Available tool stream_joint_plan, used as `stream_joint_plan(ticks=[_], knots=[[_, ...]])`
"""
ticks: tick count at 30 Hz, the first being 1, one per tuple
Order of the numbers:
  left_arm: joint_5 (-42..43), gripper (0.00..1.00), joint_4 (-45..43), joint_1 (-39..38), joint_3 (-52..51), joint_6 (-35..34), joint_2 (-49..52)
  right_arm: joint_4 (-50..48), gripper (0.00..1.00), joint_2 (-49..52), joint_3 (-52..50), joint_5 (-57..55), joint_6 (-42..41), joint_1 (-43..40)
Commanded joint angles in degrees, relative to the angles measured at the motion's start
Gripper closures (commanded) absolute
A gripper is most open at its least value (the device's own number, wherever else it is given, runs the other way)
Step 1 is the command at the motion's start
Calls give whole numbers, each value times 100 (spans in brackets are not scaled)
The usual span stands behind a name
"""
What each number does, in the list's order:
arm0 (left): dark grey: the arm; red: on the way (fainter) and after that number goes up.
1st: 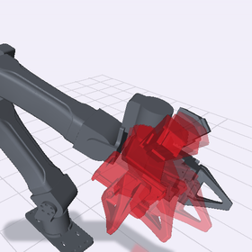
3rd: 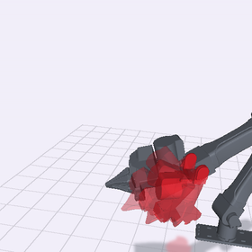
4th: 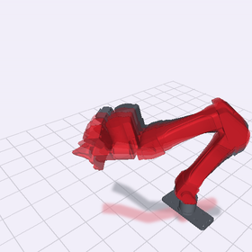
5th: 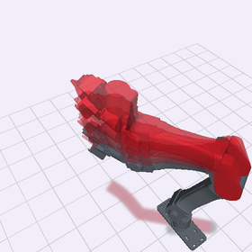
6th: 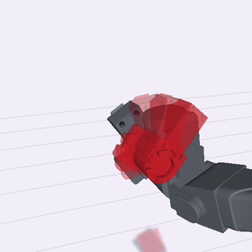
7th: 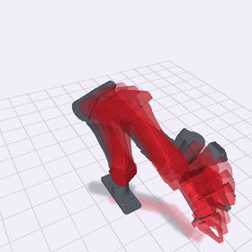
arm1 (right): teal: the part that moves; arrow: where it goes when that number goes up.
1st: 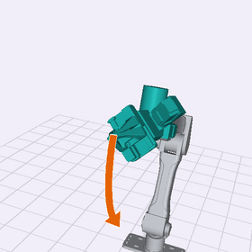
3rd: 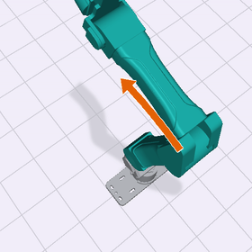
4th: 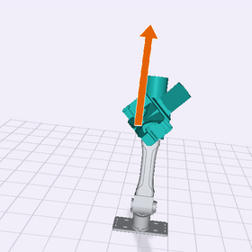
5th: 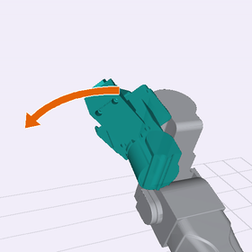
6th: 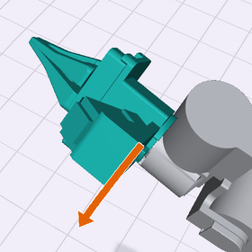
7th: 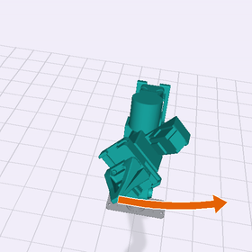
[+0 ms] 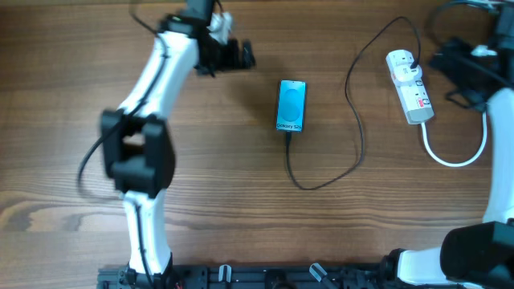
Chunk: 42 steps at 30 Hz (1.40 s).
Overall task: Plug charger to phone and switch on socket
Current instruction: 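Lower the phone to the table with the left gripper and release, then move the right gripper over the white power strip's switch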
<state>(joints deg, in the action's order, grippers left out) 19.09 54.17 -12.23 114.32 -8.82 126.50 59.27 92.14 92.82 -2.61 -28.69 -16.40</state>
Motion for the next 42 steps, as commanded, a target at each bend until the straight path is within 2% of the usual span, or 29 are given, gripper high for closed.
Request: stream_joint_plan(ticks=[1, 4, 11, 14, 16, 19, 29, 35, 42], knots=[[-966, 0, -57, 120, 44, 70, -1099, -48, 3, 144, 155, 225, -186, -723], [-999, 1, -57, 155, 44, 70, -1217, -238, 3, 551, 57, 17, -205, -1016], [-999, 0, -55, 153, 37, 70, -1215, -931, 1, 1987, 48, -352, -396, -1019], [-999, 0, -55, 153, 37, 70, -1215, -970, 0, 2481, 48, 11, -671, -1014], [-999, 0, -55, 153, 37, 70, -1215, -1213, 0, 2802, 48, 538, -306, -1001], [-999, 0, -55, 153, 37, 70, -1215, -1287, 1, 3119, 48, 636, -297, -951], [-999, 0, -55, 153, 37, 70, -1215, -1670, 0, 3185, 48, 822, -96, -468], [-999, 0, -55, 153, 37, 70, -1215, -1587, 0, 3191, 48, 262, -317, -444], [-999, 0, -55, 153, 37, 70, -1215, -1742, 0, 3338, 48, 225, -205, -450]])
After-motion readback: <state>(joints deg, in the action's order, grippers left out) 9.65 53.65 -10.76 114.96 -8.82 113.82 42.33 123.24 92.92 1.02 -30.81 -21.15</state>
